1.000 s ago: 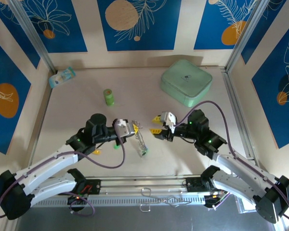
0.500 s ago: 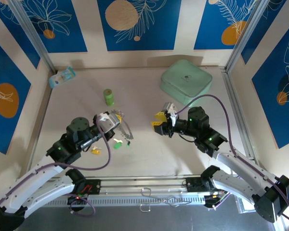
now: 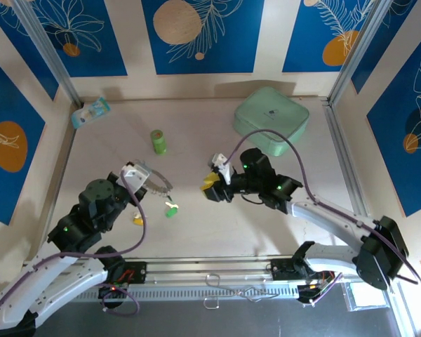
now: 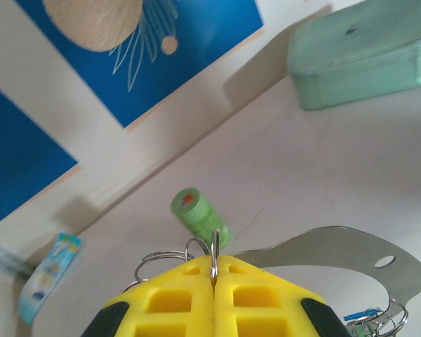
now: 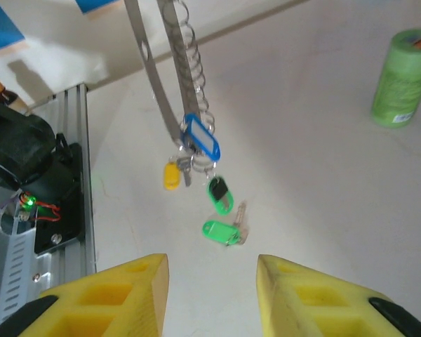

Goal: Put the keys on the keyring

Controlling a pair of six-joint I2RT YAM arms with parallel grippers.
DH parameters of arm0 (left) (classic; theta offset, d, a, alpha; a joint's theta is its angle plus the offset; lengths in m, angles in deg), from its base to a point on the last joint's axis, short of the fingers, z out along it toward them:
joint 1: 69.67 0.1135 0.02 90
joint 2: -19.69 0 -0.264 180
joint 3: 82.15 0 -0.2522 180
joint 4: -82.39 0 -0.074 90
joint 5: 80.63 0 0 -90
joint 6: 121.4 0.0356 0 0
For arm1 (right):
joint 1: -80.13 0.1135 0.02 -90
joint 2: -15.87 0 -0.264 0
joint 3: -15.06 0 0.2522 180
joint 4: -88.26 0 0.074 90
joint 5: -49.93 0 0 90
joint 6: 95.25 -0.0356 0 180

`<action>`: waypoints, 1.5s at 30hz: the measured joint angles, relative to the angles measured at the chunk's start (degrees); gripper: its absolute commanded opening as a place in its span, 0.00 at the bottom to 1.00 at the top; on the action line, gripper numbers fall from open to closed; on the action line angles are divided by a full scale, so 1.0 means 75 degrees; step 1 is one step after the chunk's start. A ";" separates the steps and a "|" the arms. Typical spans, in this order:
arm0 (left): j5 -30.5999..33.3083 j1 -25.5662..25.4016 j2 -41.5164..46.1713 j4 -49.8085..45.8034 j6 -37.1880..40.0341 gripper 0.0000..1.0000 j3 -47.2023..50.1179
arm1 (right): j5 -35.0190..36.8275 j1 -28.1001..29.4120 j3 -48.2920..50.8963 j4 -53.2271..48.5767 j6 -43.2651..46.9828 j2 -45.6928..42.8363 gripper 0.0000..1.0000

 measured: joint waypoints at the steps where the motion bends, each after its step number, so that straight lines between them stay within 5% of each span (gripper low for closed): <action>1: 0.0149 0.0017 0.0038 -0.0085 0.0003 0.00 0.0000 | 0.0050 0.0099 -0.0149 -0.0143 -0.0006 0.0210 0.38; 14: 0.1661 0.0102 0.0711 -0.0254 0.0265 0.00 0.0635 | 0.0472 0.0481 -0.0743 -0.1207 -0.0586 0.1387 0.39; 45: 0.0842 0.0111 0.1454 0.0006 0.0766 0.00 0.1702 | 0.0583 0.0574 -0.0787 -0.1518 -0.0839 0.1676 0.41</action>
